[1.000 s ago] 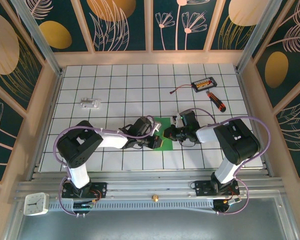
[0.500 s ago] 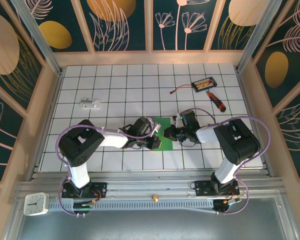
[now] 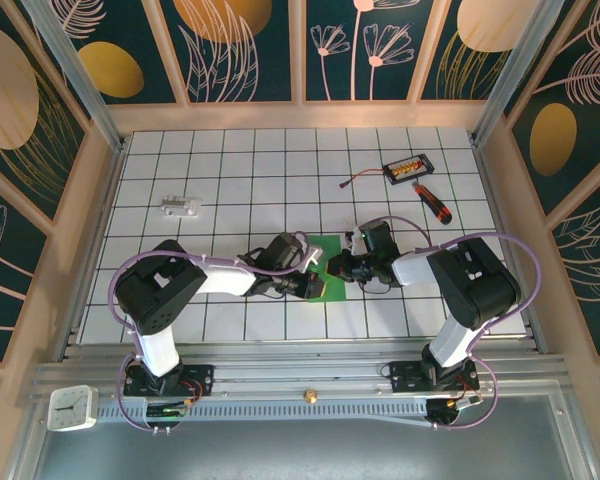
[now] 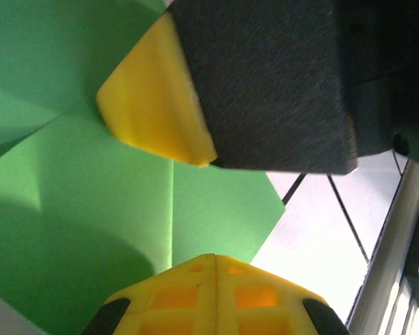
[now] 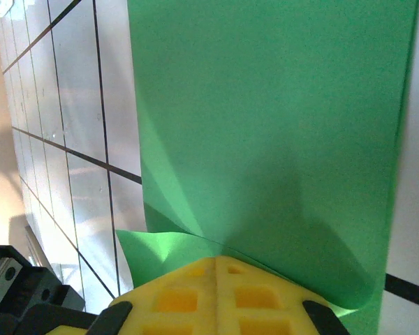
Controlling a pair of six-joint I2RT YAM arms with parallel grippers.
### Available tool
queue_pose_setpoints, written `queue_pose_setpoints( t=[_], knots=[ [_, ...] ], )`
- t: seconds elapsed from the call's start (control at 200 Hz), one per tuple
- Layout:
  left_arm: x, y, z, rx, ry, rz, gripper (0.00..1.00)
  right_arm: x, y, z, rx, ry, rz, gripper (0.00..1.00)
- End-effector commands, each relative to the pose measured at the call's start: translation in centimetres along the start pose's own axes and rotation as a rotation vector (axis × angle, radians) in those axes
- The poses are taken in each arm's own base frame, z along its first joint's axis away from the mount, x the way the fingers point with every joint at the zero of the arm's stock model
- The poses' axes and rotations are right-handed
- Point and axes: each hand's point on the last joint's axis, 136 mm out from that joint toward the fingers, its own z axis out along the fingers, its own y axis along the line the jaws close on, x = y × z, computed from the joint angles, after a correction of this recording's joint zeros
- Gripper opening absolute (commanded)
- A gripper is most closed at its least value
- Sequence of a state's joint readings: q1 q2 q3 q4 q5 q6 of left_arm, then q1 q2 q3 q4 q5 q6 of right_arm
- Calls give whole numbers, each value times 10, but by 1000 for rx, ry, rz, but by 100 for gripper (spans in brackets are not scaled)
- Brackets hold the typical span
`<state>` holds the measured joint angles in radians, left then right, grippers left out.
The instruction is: Fold a paper plane with a square sheet of paper (pick it up from the middle)
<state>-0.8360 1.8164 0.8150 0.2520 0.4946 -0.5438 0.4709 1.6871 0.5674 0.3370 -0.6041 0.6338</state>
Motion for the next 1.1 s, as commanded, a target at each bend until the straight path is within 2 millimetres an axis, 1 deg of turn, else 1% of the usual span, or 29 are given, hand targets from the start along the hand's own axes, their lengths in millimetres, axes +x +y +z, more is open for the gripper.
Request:
queue_pose_setpoints(
  t=[0.0,0.205,0.375,0.52,0.636,0.796,0.971,1.096],
  knots=[
    [-2,2,5,-5,22,-18,0,24,-50,2,169,53,78,0],
    [9,20,8,-74,54,-31,0,25,-51,2,166,53,81,0],
    [26,30,7,-103,102,-40,0,25,-52,1,174,55,82,0],
    [46,38,4,-122,155,-46,0,26,-54,2,179,56,84,0],
    [58,40,0,-117,182,-60,0,27,-55,2,181,58,87,0],
    [65,37,-6,-108,194,-63,0,27,-56,2,185,61,86,0],
    [74,39,-12,-120,213,-74,0,27,-56,3,188,62,85,0],
    [85,44,-17,-139,239,-79,0,28,-57,3,190,65,87,0]
  ],
)
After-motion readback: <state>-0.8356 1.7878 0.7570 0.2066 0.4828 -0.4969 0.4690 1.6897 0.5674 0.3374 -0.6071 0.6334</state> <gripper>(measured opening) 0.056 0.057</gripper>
